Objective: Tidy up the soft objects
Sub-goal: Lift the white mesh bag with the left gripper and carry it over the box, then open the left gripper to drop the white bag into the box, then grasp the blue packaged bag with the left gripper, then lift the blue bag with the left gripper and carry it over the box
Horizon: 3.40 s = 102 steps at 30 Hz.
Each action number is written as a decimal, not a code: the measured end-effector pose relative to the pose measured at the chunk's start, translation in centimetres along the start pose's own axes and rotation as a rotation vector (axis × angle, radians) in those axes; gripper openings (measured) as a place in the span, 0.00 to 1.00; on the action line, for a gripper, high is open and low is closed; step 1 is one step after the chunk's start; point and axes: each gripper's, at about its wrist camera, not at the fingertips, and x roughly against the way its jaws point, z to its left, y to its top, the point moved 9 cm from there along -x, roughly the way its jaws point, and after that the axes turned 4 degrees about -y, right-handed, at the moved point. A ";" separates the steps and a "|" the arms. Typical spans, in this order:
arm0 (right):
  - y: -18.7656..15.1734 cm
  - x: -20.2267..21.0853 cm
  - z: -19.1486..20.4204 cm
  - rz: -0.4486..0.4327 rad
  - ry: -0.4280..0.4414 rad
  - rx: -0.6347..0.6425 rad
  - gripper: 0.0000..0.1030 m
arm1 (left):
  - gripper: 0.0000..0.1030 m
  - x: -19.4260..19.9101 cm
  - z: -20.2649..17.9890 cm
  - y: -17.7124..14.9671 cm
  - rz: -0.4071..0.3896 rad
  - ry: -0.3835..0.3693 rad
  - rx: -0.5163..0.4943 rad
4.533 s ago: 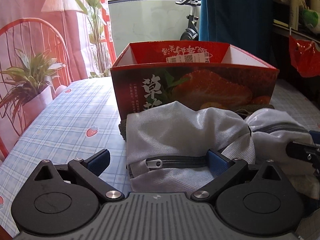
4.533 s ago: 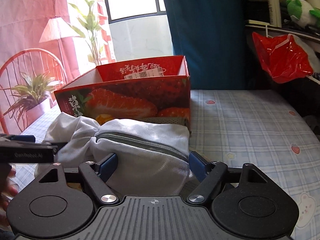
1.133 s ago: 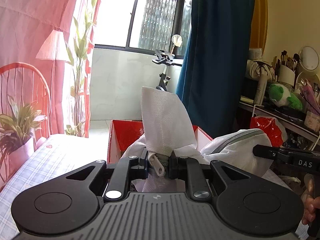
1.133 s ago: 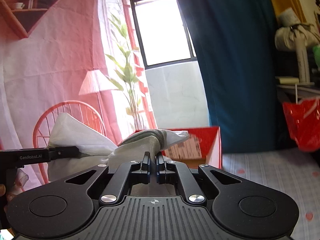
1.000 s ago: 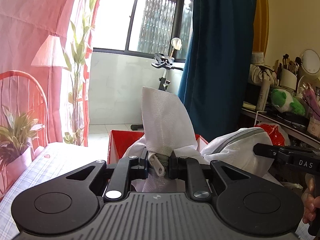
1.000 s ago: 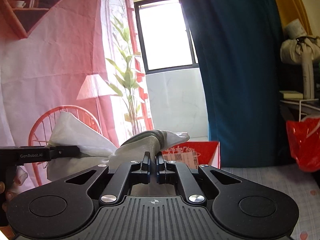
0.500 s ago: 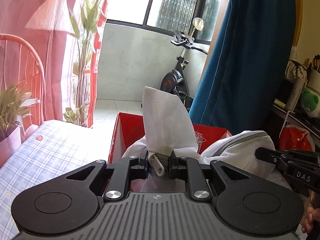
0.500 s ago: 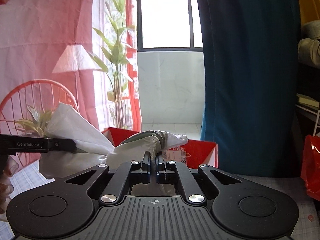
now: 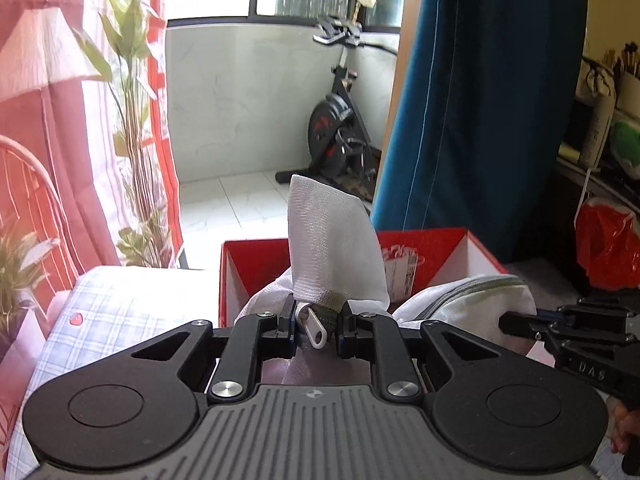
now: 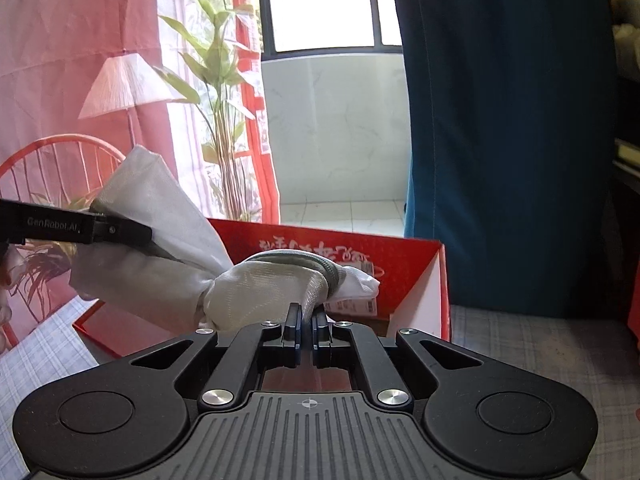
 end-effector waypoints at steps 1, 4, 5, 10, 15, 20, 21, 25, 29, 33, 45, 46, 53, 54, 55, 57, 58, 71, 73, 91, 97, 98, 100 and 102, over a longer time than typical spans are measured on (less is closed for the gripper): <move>-0.4 -0.4 -0.3 0.027 0.000 -0.015 0.04 | 0.18 -0.6 -0.2 -0.6 0.028 -0.004 -0.015; -1.4 -1.3 -0.8 0.083 -0.002 -0.026 0.04 | 0.18 -2.0 -1.0 -2.2 0.106 -0.020 -0.056; -1.7 -1.6 -0.9 0.099 -0.004 -0.028 0.04 | 0.18 -2.3 -1.2 -2.7 0.130 -0.026 -0.066; -2.7 -2.2 -0.6 0.146 -0.005 -0.030 0.05 | 0.20 -3.3 -1.3 -4.2 0.198 -0.012 -0.083; -2.8 -1.6 -0.5 0.136 -0.054 -0.007 0.16 | 0.58 -2.8 -1.5 -4.2 0.173 -0.022 -0.063; -2.5 0.4 -0.4 0.103 -0.097 0.021 0.33 | 0.77 -0.1 -2.2 -3.2 0.084 -0.020 -0.061; -2.5 0.9 -0.2 0.095 -0.090 0.020 0.35 | 0.78 0.5 -2.4 -3.1 0.070 -0.019 -0.056; -2.7 3.4 0.7 0.066 -0.058 0.023 0.48 | 0.82 3.0 -2.9 -3.3 0.018 -0.011 -0.037; -3.9 6.3 1.3 0.042 -0.026 0.009 0.63 | 0.83 5.4 -3.9 -4.5 -0.016 -0.019 -0.021; -6.1 9.4 1.9 0.028 0.000 0.002 0.84 | 0.83 7.8 -5.6 -7.2 -0.030 -0.042 -0.017; -17.7 13.6 -0.5 0.179 -0.038 -0.144 1.00 | 0.82 8.6 -8.6 -16.9 0.046 -0.114 0.066; -18.8 13.5 -0.6 0.206 -0.041 -0.143 1.00 | 0.82 8.4 -8.5 -17.4 0.056 -0.116 0.074; -22.4 12.0 -1.1 0.314 -0.112 -0.164 1.00 | 0.80 7.1 -7.5 -19.8 0.095 -0.096 0.105; -22.4 11.9 -1.1 0.314 -0.116 -0.162 1.00 | 0.80 7.0 -7.3 -20.0 0.093 -0.092 0.113; -22.4 11.6 -1.1 0.315 -0.120 -0.158 1.00 | 0.80 6.9 -7.0 -20.1 0.093 -0.089 0.121; -22.4 11.1 -1.2 0.315 -0.121 -0.159 1.00 | 0.80 6.8 -6.7 -20.3 0.092 -0.085 0.138; -22.3 10.8 -1.3 0.316 -0.121 -0.167 1.00 | 0.79 6.7 -6.5 -20.5 0.093 -0.084 0.146; -21.8 12.2 -3.2 0.291 -0.142 -0.262 1.00 | 0.77 7.4 -6.9 -20.2 0.053 -0.095 0.153; -22.4 11.7 -3.3 0.314 -0.115 -0.293 1.00 | 0.77 7.5 -7.0 -20.2 0.053 -0.097 0.150; -16.9 5.9 5.1 0.205 0.110 -0.039 0.87 | 0.56 9.6 -4.4 -19.4 0.000 -0.052 0.207; -16.7 5.9 6.4 0.137 0.145 0.012 0.89 | 0.54 8.6 -4.9 -20.4 0.044 -0.099 0.215; -17.0 5.9 6.4 0.128 0.154 0.009 0.89 | 0.54 8.4 -5.1 -20.5 0.047 -0.111 0.218; -17.4 6.1 6.0 0.110 0.162 -0.017 0.88 | 0.52 8.1 -5.5 -20.7 0.052 -0.126 0.216; -17.8 6.4 5.4 0.093 0.161 -0.038 0.84 | 0.51 7.8 -5.7 -20.9 0.054 -0.134 0.219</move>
